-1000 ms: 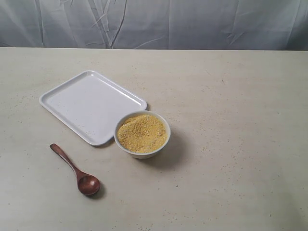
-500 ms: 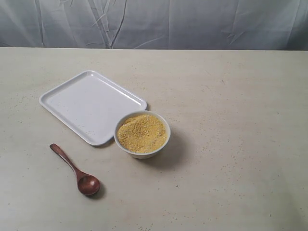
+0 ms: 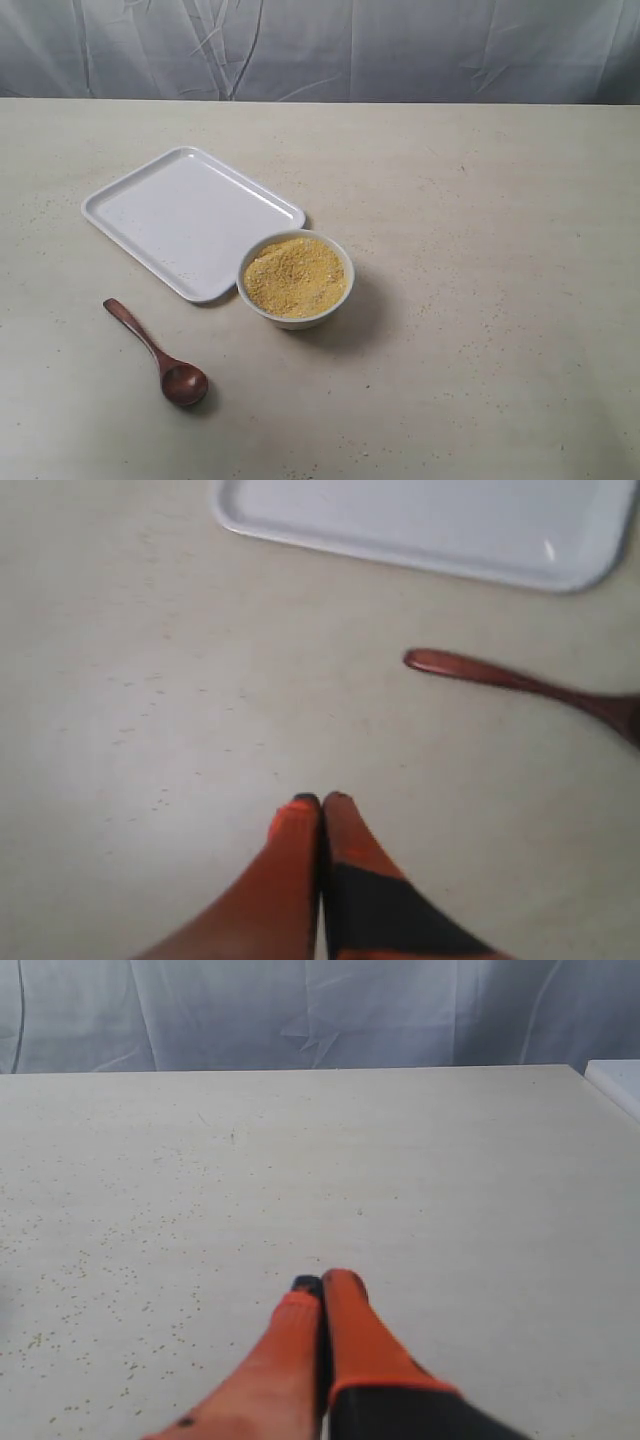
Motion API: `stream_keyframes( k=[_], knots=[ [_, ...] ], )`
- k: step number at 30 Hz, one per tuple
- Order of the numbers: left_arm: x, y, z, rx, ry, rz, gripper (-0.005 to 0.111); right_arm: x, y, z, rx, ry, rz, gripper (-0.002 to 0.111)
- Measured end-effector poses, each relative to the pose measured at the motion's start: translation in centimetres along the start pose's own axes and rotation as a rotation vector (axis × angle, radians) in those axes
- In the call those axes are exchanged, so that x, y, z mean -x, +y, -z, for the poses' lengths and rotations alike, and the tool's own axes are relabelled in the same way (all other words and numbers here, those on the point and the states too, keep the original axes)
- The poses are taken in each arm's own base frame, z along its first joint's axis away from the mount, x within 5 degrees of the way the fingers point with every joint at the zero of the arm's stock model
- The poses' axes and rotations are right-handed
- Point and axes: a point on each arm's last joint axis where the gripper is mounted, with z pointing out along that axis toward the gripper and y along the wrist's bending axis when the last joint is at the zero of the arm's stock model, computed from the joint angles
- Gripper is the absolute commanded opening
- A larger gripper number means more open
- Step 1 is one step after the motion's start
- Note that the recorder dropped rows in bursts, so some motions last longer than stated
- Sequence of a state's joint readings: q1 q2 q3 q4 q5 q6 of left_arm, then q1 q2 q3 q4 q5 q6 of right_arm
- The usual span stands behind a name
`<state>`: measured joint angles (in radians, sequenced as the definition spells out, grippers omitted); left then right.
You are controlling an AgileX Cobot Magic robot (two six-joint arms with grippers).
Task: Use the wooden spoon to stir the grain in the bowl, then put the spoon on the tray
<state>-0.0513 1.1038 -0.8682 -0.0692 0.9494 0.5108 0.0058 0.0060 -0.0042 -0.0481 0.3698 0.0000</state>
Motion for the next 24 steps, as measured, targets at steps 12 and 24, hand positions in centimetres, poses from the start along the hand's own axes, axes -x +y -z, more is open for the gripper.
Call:
stream_keyframes(
  k=[12,24],
  knots=[
    [2.3,-3.2,-9.1,-0.431,0.065,-0.683,0.000,0.0,0.0,0.0,0.000,0.000,0.000,-0.001],
    [3.0,-5.4,-15.4,-0.471,0.029,-1.256,0.034,0.0,0.0,0.0,0.000,0.000,0.000,-0.001]
  ],
)
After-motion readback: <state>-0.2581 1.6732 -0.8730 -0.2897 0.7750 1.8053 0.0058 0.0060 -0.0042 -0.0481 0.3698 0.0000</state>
